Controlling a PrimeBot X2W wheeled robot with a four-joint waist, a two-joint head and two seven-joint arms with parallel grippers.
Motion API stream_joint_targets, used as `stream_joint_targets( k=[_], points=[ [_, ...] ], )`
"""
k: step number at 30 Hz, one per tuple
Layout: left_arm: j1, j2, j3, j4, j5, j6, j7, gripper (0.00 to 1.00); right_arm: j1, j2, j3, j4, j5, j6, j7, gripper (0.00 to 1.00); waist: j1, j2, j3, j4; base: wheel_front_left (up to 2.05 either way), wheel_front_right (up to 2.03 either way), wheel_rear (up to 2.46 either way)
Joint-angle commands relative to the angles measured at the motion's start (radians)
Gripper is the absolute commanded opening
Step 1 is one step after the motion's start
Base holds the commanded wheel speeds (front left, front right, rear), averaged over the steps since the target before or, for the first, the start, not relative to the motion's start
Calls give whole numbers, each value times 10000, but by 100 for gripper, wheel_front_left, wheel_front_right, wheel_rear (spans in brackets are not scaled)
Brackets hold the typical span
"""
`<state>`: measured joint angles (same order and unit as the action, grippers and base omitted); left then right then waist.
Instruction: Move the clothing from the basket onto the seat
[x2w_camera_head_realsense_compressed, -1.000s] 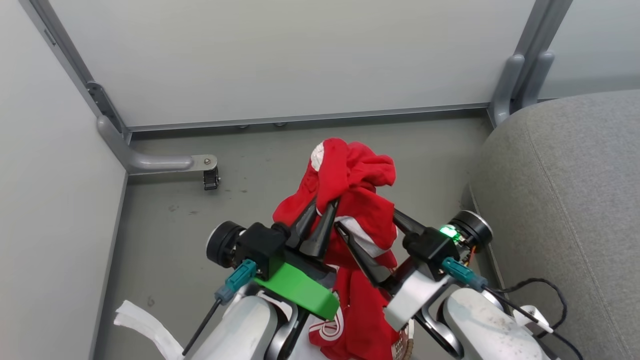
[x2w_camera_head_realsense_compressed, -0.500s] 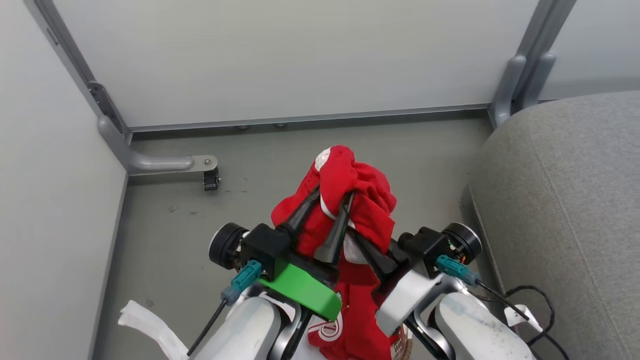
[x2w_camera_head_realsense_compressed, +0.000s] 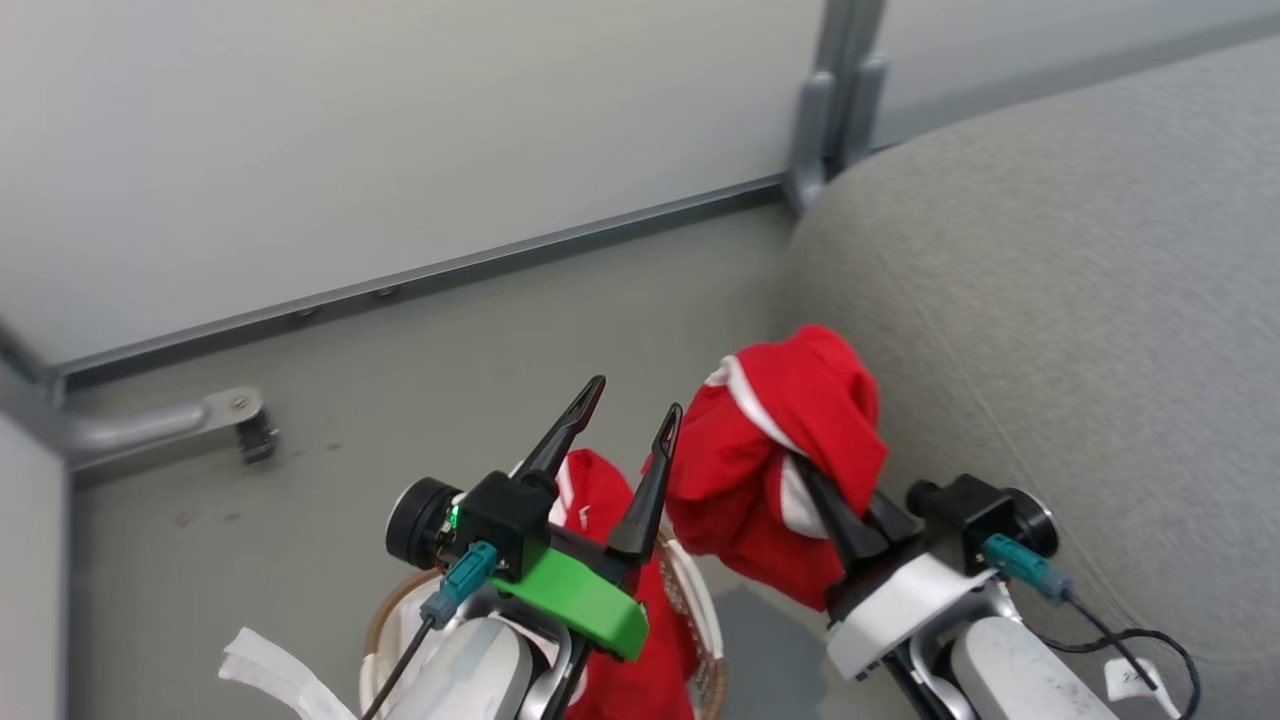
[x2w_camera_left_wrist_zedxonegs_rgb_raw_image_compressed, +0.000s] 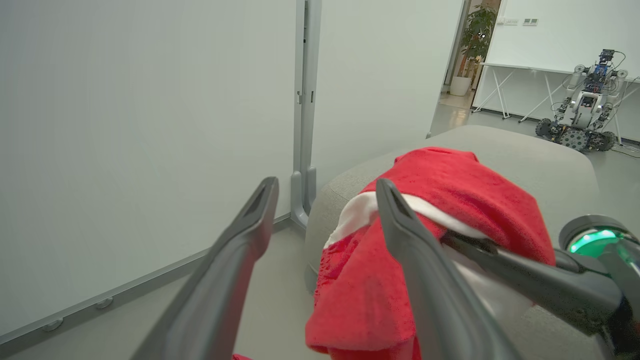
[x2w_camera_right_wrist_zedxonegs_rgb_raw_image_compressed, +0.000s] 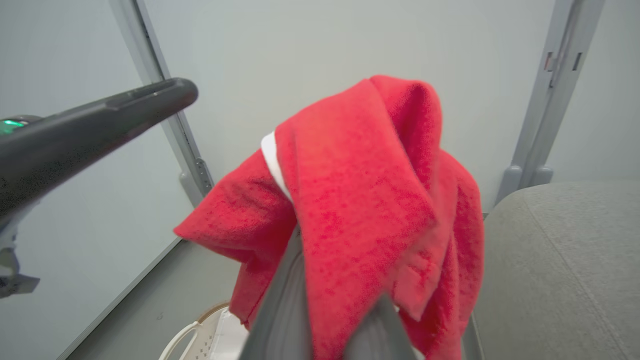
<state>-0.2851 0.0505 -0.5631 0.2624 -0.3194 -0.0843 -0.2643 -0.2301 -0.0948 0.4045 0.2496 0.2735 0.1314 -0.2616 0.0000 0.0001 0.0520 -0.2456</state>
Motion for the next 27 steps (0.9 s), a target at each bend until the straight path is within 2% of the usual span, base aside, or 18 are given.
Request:
stream_joint_targets(
  k=[1,5,10,19,27],
  points=[
    [157,15,34,11,-50,-69,-1,100,185,-73,-194,-79,52,-12,-47,0,0,-1,183,-1722,0,0,0],
    [181,15,-9,22,25,-166,-1,100,400,-196,-631,-195,19,-12,-49,0,0,-1,292,-2426,0,0,0],
    [239,20,-167,132,84,-247,-1,100,457,-454,-1165,-295,-80,-12,-49,0,0,-1,453,-2861,0,0,0],
    [-195,44,-415,350,423,-381,-1,100,-498,-1444,-1905,-146,-425,-13,-49,0,0,-1,1396,-2797,0,0,0],
    [-952,486,-653,530,685,-449,-1,100,-2640,-2720,-2249,761,-951,-13,-49,0,0,-1,2972,-2324,0,0,0]
  ],
)
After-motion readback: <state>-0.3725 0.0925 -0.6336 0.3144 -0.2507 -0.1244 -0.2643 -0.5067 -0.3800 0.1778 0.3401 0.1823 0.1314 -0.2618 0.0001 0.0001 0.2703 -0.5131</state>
